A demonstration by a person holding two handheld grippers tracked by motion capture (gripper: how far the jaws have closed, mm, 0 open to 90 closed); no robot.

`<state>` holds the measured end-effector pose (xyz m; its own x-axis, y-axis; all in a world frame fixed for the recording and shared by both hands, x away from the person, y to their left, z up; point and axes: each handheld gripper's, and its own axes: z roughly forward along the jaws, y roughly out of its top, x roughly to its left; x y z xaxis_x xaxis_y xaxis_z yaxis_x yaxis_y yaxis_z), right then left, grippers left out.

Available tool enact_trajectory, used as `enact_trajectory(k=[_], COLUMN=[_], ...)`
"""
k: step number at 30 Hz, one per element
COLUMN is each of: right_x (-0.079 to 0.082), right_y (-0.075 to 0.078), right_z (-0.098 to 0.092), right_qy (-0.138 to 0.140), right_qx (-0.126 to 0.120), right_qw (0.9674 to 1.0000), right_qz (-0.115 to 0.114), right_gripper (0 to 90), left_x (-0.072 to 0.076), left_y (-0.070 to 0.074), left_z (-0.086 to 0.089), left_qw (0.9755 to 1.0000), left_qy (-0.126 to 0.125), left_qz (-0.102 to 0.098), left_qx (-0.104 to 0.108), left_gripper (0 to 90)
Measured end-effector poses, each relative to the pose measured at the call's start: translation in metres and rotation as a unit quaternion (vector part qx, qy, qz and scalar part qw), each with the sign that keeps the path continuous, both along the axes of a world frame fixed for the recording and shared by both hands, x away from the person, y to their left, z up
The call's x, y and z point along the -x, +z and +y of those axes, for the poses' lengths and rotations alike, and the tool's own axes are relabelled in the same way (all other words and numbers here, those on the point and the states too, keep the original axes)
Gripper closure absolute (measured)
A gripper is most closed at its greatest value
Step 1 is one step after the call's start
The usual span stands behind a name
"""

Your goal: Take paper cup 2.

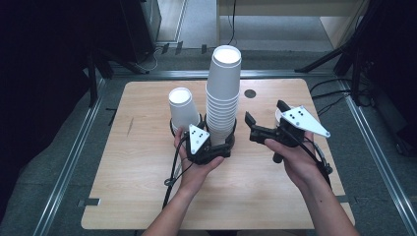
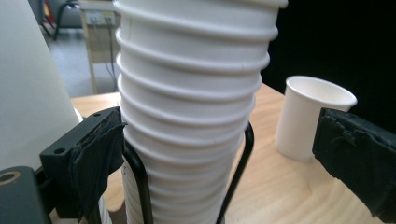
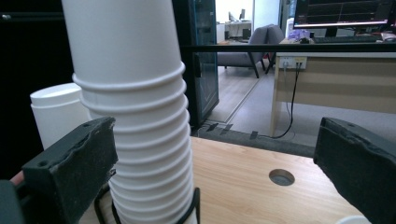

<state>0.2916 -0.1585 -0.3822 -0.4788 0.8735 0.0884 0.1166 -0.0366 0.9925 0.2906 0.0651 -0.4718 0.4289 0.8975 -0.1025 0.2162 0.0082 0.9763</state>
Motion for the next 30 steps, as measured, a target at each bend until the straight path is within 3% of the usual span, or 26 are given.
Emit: enact_trajectory(k=[11,17,24,30], right_x=[-0.009,-0.014,-0.021,-0.03], right_y=[0.028,0.043,0.05,0.051], right_z=[0.023,0.032,0.049,0.062], right_qy=[0.024,0.033,0.048,0.053], right_qx=[-0.014,-0.013,-0.006,0.003], right_qw=[0.9996,0.9993,0.9988,0.9986], right_qz=[-0.002,-0.007,-0.008,-0.005], right_gripper=[0.0,0.0,0.0,0.0], left_x=[-0.009,-0.013,-0.017,-0.021], left_y=[0.0,-0.001,0.001,0.005], left_z=[-0.012,-0.013,-0.015,-0.016], left_qw=[0.9999,0.9994,0.9986,0.9982], left_qy=[0.014,0.033,0.049,0.058], left_qz=[-0.006,-0.008,-0.014,-0.016], left_qx=[-0.004,-0.006,-0.011,-0.004], left_gripper=[2.0,1.5,1.6,1.6])
